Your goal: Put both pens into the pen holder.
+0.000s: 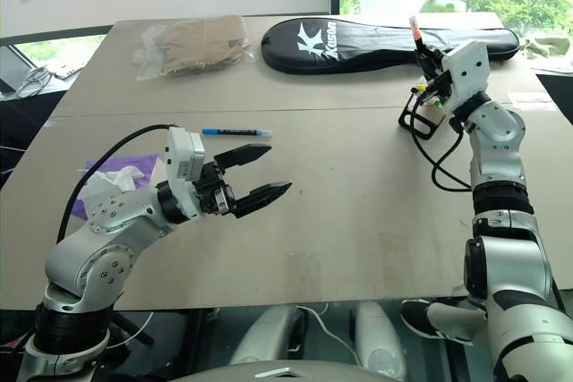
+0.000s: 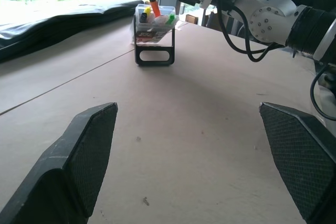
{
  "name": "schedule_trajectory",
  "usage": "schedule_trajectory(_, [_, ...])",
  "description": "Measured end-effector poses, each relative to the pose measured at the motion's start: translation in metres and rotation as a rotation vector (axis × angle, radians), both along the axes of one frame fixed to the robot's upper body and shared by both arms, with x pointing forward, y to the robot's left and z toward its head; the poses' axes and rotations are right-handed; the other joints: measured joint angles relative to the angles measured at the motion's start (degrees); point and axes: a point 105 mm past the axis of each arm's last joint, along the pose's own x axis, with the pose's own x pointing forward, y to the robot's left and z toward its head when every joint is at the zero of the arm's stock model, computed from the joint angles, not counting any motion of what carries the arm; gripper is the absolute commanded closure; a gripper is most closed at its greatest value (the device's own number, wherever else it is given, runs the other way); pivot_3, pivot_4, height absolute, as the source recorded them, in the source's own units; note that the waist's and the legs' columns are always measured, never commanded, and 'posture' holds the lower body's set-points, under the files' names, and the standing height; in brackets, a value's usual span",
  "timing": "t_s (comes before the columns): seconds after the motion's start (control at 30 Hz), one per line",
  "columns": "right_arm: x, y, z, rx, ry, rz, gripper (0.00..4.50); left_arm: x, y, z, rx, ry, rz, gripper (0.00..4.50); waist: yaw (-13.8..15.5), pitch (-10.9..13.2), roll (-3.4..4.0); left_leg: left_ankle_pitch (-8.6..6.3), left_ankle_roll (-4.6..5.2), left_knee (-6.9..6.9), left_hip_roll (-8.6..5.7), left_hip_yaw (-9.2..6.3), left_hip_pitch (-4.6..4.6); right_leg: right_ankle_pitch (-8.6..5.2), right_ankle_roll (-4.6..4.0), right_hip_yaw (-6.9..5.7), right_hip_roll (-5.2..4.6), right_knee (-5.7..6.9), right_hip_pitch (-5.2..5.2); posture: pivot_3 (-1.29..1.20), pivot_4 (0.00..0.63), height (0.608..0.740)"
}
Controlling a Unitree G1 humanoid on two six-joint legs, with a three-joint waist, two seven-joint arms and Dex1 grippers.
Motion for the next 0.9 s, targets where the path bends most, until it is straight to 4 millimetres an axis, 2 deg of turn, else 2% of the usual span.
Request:
schedule_trajectory(0.13, [0.002, -0.008, -0.006, -0.016, -0.010, -0.045, 4.42, 0.000, 0.000, -0.001, -0.002, 0.003, 0.010, 0.00, 0.0, 0.0, 0.00, 0.00, 0.00, 0.01, 0.00, 0.00, 0.00, 0.00, 0.00, 0.00, 0.00, 0.02, 0.00, 0.00, 0.150, 0.740])
schedule_trajectory(0.27, [0.002, -0.011, -0.008, -0.030, -0.020, -0.054, 3.11, 0.000, 0.001, -0.001, -0.003, 0.003, 0.015, 0.00, 0.0, 0.0, 0.00, 0.00, 0.00, 0.01, 0.00, 0.01, 0.00, 0.00, 0.00, 0.02, 0.01, 0.02, 0.00, 0.00, 0.150, 0.740])
schedule_trajectory(0.4, [0.000, -0.010, -0.006, -0.030, -0.036, -0.048, 1.15, 0.002, 0.002, 0.000, -0.005, 0.002, 0.020, 0.00, 0.0, 0.0, 0.00, 0.00, 0.00, 0.02, 0.00, 0.01, 0.01, 0.00, 0.00, 0.01, 0.01, 0.06, 0.00, 0.00, 0.150, 0.740])
schedule_trajectory(0.43, [0.000, -0.010, -0.005, -0.029, -0.038, -0.047, 1.02, 0.002, 0.002, 0.000, -0.005, 0.001, 0.023, 0.00, 0.0, 0.0, 0.00, 0.00, 0.00, 0.03, 0.00, 0.01, 0.01, 0.00, 0.00, 0.01, 0.01, 0.07, 0.00, 0.00, 0.150, 0.740])
schedule_trajectory(0.47, [-0.002, -0.010, -0.003, -0.030, -0.052, -0.047, 0.35, 0.004, 0.004, 0.002, -0.007, -0.003, 0.029, 0.00, 0.0, 0.0, 0.00, 0.00, 0.00, 0.04, 0.00, 0.01, 0.00, 0.00, 0.00, 0.00, 0.01, 0.07, 0.00, 0.00, 0.150, 0.740])
schedule_trajectory(0.5, [-0.002, -0.009, -0.002, -0.032, -0.058, -0.046, 0.06, 0.005, 0.005, 0.002, -0.008, -0.005, 0.032, 0.00, 0.0, 0.0, 0.00, 0.00, 0.00, 0.05, 0.00, 0.01, 0.01, 0.00, 0.00, 0.00, 0.01, 0.08, 0.00, 0.00, 0.150, 0.740])
schedule_trajectory(0.6, [-0.010, -0.012, -0.001, -0.024, -0.073, -0.054, 0.02, 0.020, 0.016, 0.006, 0.008, -0.014, 0.087, 0.00, 0.2, 0.0, 0.00, 0.00, 0.00, 0.08, 0.01, -0.03, 0.00, 0.00, 0.00, -0.04, 0.01, 0.16, 0.00, 0.00, 0.150, 0.740])
schedule_trajectory(0.77, [-0.028, -0.012, -0.014, 0.025, 0.037, -0.030, 0.02, 0.059, 0.052, -0.001, 0.177, -0.011, 0.271, 0.00, 0.3, 0.0, -0.01, 0.00, 0.00, 0.13, -0.01, -0.03, 0.01, 0.00, 0.00, -0.02, 0.00, 0.26, -0.01, 0.00, 0.150, 0.740])
schedule_trajectory(0.8, [-0.043, -0.005, -0.017, 0.028, 0.100, 0.045, 0.02, 0.072, 0.063, -0.006, 0.309, 0.005, 0.293, 0.00, 0.5, 0.0, 0.00, 0.00, 0.00, 0.13, -0.02, -0.13, -0.03, -0.01, 0.00, -0.11, 0.01, 0.29, -0.02, 0.00, 0.150, 0.740])
schedule_trajectory(0.9, [-0.076, 0.022, -0.026, -0.009, 0.235, 0.238, 0.02, 0.092, 0.093, -0.011, 0.480, 0.037, 0.360, 0.00, 0.4, 0.0, 0.04, -0.01, 0.02, 0.10, -0.03, -0.14, -0.01, -0.01, 0.00, -0.10, 0.03, 0.26, -0.02, 0.00, 0.150, 0.740])
